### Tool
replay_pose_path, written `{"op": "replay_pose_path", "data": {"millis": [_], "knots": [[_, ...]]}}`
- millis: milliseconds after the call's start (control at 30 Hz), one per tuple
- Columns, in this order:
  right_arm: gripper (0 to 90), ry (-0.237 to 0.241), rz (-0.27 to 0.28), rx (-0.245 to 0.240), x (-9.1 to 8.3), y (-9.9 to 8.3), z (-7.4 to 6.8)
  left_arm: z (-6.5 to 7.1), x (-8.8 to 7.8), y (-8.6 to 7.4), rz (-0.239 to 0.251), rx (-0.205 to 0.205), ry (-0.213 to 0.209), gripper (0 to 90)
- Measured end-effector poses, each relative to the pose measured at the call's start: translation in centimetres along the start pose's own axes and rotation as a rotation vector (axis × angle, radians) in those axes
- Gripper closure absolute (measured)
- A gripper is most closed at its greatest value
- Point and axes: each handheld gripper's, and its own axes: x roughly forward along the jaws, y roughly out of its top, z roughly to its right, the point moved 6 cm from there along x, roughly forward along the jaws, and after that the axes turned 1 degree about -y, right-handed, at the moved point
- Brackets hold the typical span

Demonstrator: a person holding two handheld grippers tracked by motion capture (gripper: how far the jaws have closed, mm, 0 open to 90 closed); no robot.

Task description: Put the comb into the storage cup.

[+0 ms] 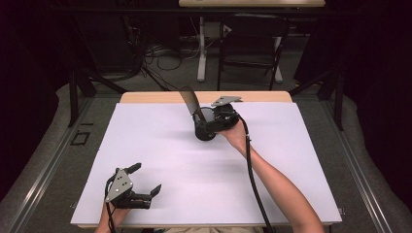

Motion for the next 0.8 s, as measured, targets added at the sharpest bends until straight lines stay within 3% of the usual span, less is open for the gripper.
{"op": "replay_pose_path", "data": {"millis": [467, 800], "knots": [[7.0, 0.075, -0.014, -0.003, -2.5, -0.8, -0.9, 0.0, -0.2, 0.0, 0.002, -0.002, 0.001, 0.4], [1.9, 0.113, -0.031, -0.004, -4.4, -2.2, -1.1, -0.1, -0.3, -0.1, 0.002, 0.0, 0.005, 0.4]]}}
